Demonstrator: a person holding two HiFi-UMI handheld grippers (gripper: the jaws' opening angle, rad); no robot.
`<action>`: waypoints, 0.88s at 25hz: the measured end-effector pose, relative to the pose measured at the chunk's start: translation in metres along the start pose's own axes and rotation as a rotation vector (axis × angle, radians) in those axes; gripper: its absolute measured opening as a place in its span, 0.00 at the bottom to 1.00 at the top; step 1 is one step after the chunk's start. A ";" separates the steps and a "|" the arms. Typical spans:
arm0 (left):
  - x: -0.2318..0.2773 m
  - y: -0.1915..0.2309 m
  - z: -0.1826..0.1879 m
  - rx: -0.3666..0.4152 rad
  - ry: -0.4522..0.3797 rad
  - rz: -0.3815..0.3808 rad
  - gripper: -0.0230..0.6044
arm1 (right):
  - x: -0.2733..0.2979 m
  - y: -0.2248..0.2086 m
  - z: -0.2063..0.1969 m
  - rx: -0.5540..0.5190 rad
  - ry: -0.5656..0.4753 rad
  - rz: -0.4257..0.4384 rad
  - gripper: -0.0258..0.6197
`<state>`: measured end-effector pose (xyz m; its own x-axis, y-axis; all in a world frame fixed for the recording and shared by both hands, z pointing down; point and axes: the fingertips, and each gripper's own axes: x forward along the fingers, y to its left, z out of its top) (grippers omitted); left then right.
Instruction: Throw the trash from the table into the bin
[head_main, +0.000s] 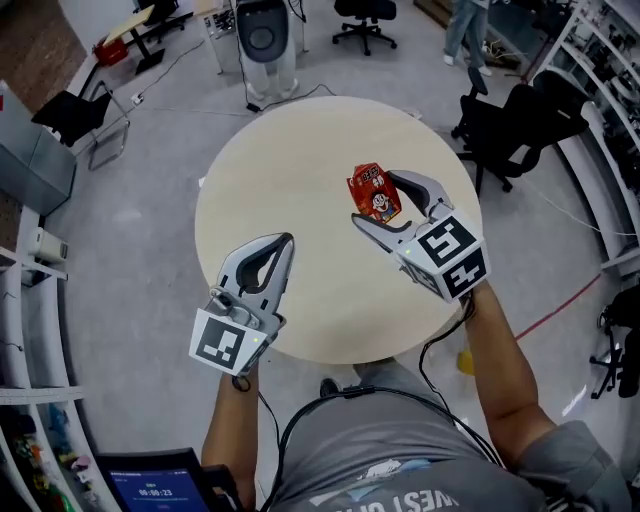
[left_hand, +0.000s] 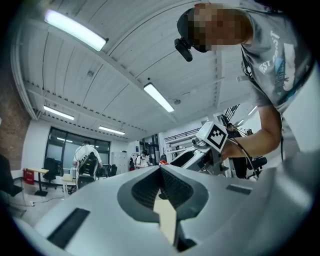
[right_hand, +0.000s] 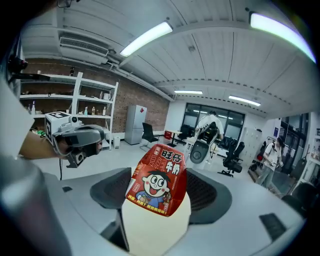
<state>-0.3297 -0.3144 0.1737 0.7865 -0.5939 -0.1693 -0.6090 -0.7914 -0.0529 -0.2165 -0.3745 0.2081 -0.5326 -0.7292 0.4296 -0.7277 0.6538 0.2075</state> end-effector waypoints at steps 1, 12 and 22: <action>-0.005 -0.005 0.009 0.010 -0.011 -0.004 0.11 | -0.011 0.010 0.008 -0.009 -0.014 0.002 0.59; -0.051 -0.074 0.081 0.103 -0.151 -0.087 0.11 | -0.129 0.103 0.060 -0.115 -0.143 -0.031 0.59; -0.032 -0.178 0.102 0.106 -0.169 -0.281 0.11 | -0.247 0.121 0.032 -0.069 -0.150 -0.170 0.59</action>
<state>-0.2568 -0.1401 0.0879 0.9024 -0.3155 -0.2936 -0.3852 -0.8960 -0.2209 -0.1869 -0.1219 0.0991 -0.4673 -0.8484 0.2487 -0.7840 0.5277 0.3270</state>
